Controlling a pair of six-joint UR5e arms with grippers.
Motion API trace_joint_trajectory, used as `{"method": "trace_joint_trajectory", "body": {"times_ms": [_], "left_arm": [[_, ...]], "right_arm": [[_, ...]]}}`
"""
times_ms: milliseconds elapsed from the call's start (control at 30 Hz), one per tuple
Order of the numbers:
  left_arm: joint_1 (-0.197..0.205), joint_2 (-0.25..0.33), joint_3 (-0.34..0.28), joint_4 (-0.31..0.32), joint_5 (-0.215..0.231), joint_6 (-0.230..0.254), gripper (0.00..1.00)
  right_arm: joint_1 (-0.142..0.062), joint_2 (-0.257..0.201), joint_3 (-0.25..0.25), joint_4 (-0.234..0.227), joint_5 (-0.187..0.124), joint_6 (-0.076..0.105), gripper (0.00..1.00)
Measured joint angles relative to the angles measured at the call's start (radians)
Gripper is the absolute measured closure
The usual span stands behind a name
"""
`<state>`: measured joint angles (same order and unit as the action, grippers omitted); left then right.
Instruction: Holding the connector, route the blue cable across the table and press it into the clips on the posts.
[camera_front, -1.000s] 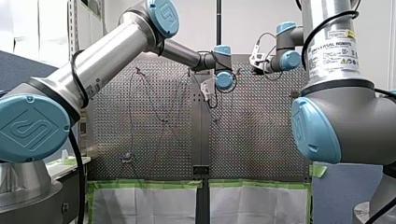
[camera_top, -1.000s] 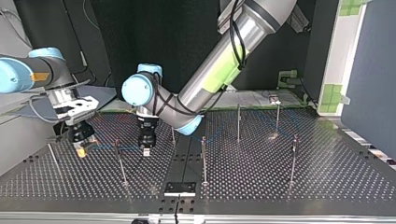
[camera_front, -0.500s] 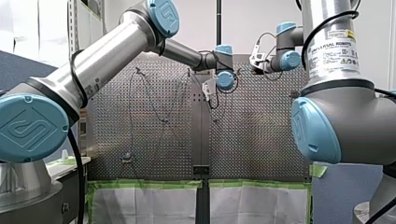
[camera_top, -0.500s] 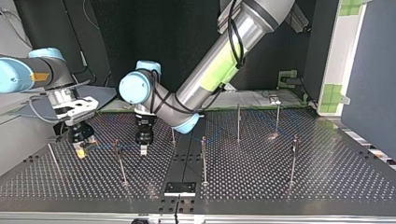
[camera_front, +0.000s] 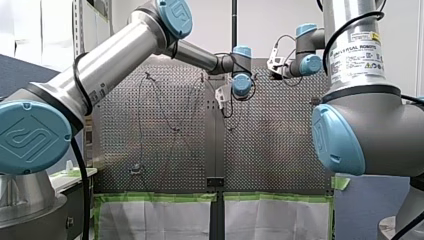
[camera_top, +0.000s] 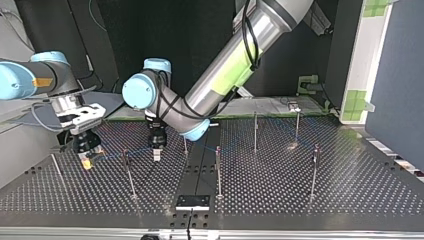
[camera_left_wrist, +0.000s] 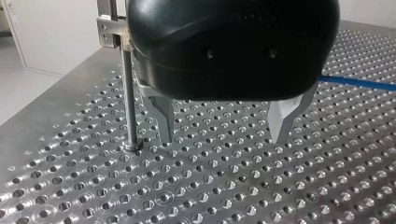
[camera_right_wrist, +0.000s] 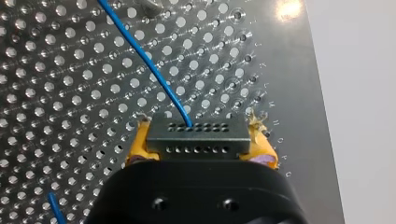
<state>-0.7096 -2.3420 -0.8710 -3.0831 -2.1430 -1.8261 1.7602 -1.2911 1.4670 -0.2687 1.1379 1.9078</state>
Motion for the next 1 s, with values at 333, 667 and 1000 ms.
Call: {"method": "trace_joint_trajectory", "body": {"times_ms": [333,667,1000], "left_arm": [[-0.018,0.037,0.000,-0.098,0.028,-0.054,0.00],[-0.043,0.065,-0.034,-0.134,0.010,-0.064,0.00],[-0.057,0.171,-0.143,-0.031,0.012,-0.054,0.00]], "right_arm": [[0.000,0.000,0.000,0.000,-0.001,-0.002,1.00],[0.000,0.000,0.000,0.000,-0.001,-0.004,1.00],[0.000,0.000,0.000,0.000,0.000,-0.005,1.00]]}}
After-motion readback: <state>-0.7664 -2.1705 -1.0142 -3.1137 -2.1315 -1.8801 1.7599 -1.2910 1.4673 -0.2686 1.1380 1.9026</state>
